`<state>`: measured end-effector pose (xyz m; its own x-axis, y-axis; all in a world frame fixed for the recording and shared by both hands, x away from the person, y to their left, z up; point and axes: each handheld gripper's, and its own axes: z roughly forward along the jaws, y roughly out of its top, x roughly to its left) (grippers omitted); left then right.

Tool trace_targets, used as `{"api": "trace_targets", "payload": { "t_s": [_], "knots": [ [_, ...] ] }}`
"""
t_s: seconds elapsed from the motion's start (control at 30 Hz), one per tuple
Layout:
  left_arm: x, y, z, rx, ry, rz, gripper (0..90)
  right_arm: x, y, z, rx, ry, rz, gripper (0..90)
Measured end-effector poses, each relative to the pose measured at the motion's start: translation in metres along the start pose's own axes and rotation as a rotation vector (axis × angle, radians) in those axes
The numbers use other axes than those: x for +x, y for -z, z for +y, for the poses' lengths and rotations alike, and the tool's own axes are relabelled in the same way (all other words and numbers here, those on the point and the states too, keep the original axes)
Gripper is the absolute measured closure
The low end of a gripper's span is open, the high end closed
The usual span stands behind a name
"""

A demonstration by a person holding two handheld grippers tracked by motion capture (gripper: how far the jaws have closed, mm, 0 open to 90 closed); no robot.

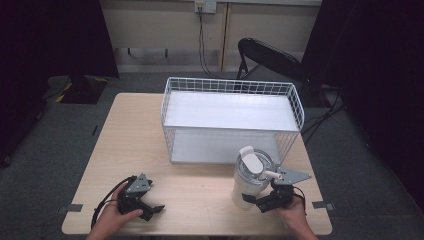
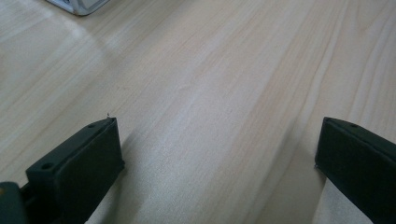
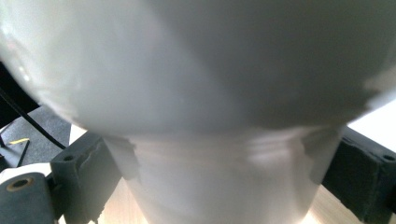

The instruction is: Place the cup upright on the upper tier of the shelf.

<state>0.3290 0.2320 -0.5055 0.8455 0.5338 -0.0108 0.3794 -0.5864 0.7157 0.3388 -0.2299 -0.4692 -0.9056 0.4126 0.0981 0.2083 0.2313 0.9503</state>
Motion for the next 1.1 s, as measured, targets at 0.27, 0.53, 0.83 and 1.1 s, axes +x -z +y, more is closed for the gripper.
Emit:
{"api": "trace_targets", "payload": {
  "t_s": [0.27, 0.53, 0.83, 1.1],
  "knots": [
    [0.0, 0.0, 0.0, 0.0, 0.0, 0.0, 0.0, -0.0013, -0.0025, -0.0002, 0.002, -0.013, 0.012, 6.5],
    [0.0, 0.0, 0.0, 0.0, 0.0, 0.0, 0.0, -0.0009, -0.006, -0.0016, -0.014, -0.033, 0.011, 6.0],
    [0.0, 0.0, 0.0, 0.0, 0.0, 0.0, 0.0, 0.0011, -0.01, -0.002, -0.034, -0.033, 0.002, 5.7],
    [0.0, 0.0, 0.0, 0.0, 0.0, 0.0, 0.0, 0.0051, -0.0079, -0.0035, -0.066, -0.009, -0.026, 8.2]
  ]
}}
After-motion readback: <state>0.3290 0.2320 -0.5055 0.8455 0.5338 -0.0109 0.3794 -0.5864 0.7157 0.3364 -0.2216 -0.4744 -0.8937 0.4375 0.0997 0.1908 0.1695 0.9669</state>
